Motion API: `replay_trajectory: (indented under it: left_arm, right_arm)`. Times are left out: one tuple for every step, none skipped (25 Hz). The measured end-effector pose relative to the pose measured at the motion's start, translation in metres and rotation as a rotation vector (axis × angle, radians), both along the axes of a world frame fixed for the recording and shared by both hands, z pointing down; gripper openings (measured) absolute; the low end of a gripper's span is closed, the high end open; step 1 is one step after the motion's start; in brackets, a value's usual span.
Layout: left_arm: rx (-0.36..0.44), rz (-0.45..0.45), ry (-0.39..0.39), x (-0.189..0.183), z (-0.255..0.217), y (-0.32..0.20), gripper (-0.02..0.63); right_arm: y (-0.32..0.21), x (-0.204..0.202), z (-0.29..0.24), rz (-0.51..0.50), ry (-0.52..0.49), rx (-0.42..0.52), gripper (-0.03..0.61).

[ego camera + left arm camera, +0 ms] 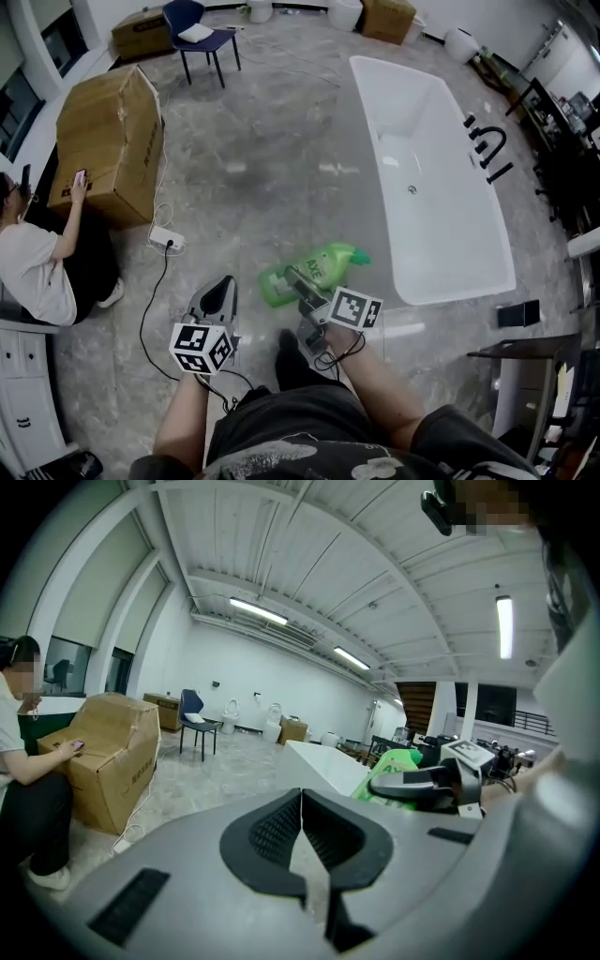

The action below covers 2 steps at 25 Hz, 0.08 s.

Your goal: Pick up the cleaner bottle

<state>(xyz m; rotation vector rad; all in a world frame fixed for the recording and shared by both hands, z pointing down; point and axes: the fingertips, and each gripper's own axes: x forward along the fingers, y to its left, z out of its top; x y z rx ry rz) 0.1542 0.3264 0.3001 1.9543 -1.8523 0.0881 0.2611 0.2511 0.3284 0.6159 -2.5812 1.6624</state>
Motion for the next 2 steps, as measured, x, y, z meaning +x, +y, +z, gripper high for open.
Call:
replay_trajectory:
  left_arm:
    - [-0.002,0.009,-0.001,-0.001,-0.001,0.012,0.015]
    - [-0.003,0.018,-0.002,-0.002,-0.002,0.025,0.015]
  right_arm:
    - [0.013,-0.002,-0.002,0.007,-0.005,-0.006,0.201]
    - [0.027,-0.004,-0.003,0.014,-0.010,-0.012,0.201]
